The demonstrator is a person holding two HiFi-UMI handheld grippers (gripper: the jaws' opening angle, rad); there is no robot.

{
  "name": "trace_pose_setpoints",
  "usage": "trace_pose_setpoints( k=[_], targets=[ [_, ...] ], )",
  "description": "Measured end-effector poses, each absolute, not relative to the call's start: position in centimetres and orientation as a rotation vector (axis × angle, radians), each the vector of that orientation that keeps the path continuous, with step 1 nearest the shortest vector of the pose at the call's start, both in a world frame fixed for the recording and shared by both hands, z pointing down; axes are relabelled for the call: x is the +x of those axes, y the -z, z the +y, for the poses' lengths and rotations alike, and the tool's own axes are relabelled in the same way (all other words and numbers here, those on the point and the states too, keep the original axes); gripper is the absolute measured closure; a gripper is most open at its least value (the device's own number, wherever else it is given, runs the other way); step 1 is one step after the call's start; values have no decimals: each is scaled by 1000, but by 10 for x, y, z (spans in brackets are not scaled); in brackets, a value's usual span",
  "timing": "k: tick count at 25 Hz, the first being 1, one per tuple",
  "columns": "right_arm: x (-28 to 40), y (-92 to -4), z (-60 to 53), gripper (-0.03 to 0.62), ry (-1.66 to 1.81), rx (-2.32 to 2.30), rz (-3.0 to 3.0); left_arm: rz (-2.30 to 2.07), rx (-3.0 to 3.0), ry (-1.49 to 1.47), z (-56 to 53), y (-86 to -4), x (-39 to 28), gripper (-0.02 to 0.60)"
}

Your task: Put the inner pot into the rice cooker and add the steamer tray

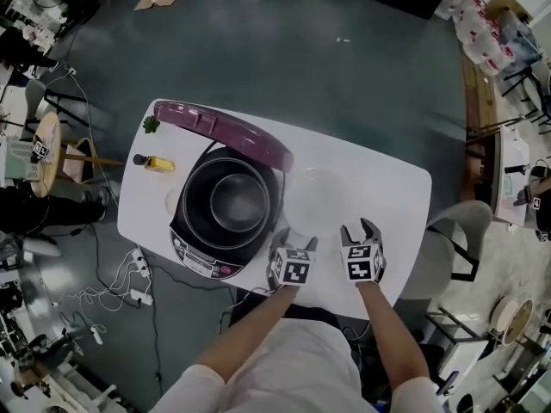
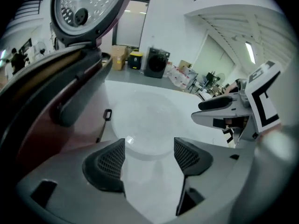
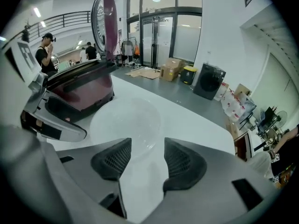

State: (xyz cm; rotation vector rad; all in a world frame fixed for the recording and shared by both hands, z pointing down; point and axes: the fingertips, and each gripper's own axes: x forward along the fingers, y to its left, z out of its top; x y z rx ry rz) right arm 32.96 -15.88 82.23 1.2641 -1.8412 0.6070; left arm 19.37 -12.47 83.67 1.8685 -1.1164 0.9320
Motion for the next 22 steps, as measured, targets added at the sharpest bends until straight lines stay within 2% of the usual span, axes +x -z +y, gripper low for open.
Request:
trace_pose_setpoints(
  k=[8, 15, 17, 19, 22],
  targets=[
    [340, -872, -173, 361, -722, 1313, -1786, -1178, 1651, -804, -132, -878, 187, 241],
    [332, -903, -186, 361, -777, 1308, -1747, -1197, 1594, -807, -138, -907, 181, 250],
    [329, -909, -188, 382, -794, 1312, -1743, -1196, 1605, -821, -142, -910, 179, 270],
    [326, -909, -189, 434, -807, 1317, -1741, -1201, 1631, -866, -147, -911, 178, 337],
    [328, -907, -188, 456, -816, 1331, -1742, -1183, 1657, -944, -145, -917, 179, 334]
  ],
)
